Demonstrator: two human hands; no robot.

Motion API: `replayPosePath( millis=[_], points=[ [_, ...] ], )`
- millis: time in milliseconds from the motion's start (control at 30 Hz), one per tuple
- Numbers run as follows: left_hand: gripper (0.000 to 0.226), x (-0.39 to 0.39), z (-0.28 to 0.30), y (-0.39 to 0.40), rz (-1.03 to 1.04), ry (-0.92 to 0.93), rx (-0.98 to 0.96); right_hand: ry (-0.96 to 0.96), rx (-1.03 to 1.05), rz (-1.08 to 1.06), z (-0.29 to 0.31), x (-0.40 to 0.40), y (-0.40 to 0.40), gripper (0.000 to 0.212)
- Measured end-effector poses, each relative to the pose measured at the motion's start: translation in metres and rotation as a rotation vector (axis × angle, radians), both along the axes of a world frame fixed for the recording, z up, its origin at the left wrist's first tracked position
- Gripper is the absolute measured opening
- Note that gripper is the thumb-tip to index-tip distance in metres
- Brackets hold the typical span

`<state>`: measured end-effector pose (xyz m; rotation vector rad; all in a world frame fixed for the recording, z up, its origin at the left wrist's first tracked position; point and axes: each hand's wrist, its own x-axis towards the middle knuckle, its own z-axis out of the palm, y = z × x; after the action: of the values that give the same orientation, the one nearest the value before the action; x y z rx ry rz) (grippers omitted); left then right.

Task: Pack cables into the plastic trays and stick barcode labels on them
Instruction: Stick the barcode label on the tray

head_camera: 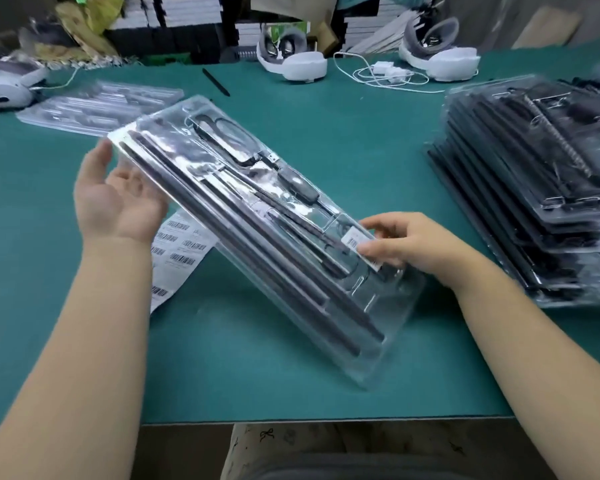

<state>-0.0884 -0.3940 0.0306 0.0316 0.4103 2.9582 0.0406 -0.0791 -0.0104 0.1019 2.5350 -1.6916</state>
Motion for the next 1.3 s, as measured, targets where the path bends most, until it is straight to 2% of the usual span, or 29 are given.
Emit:
replayPosePath(
  millis=[133,200,333,400,467,567,633,767,867,933,1033,1167,1200,1267,1300],
  points=[
    [0.027,-0.004,0.006,0.027,-0.04,0.047,0.023,-0.111,-0.382,0.174,0.004,0.006,-0.007,0.04],
    [0.02,-0.008,0.005,0.035,-0.074,0.042,0.041,-0.152,-0.457,0.199,0.004,0.009,-0.005,0.034],
    [0.027,-0.016,-0.007,0.043,-0.139,0.014,-0.088,-0.084,-0.566,0.119,0.002,0.011,0.001,0.03],
    [0.03,-0.022,-0.013,0.05,-0.136,-0.042,-0.27,-0.079,-0.632,0.073,0.001,0.009,-0.001,0.027],
    [0.031,-0.03,-0.015,0.062,-0.08,-0.154,-0.557,-0.078,-0.662,0.011,-0.001,0.004,-0.006,0.025],
    [0.034,-0.039,-0.013,0.078,-0.056,-0.209,-0.936,-0.037,-0.504,-0.125,-0.005,-0.002,-0.012,0.021],
    [0.034,-0.039,-0.009,0.082,-0.185,-0.115,-1.083,0.009,-0.495,-0.206,-0.007,-0.005,-0.017,0.029],
    [0.042,-0.013,-0.02,0.085,-0.604,0.238,-1.319,0.083,-0.547,-0.331,-0.009,-0.01,-0.029,0.029],
    [0.055,0.007,-0.035,0.085,-0.669,0.416,-1.302,0.08,-0.616,-0.334,-0.008,-0.012,-0.031,0.032],
    [0.053,0.012,-0.036,0.083,-0.639,0.49,-1.31,0.07,-0.592,-0.32,-0.009,-0.011,-0.032,0.039],
    [0.047,0.012,-0.037,0.087,-0.631,0.35,-1.198,0.03,-0.571,-0.314,-0.009,-0.01,-0.034,0.052],
    [0.041,0.018,-0.041,0.097,-0.651,0.261,-1.114,0.021,-0.443,-0.325,-0.013,-0.011,-0.03,0.035],
    [0.032,0.019,-0.042,0.1,-0.649,0.248,-1.083,0.01,-0.373,-0.324,-0.014,-0.011,-0.027,0.045],
    [0.013,0.021,-0.043,0.107,-0.613,0.216,-1.082,-0.009,-0.266,-0.358,-0.014,-0.01,-0.022,0.087],
    [0.016,0.022,-0.045,0.111,-0.566,0.195,-1.118,-0.006,-0.217,-0.354,-0.015,-0.009,-0.019,0.098]
  ],
)
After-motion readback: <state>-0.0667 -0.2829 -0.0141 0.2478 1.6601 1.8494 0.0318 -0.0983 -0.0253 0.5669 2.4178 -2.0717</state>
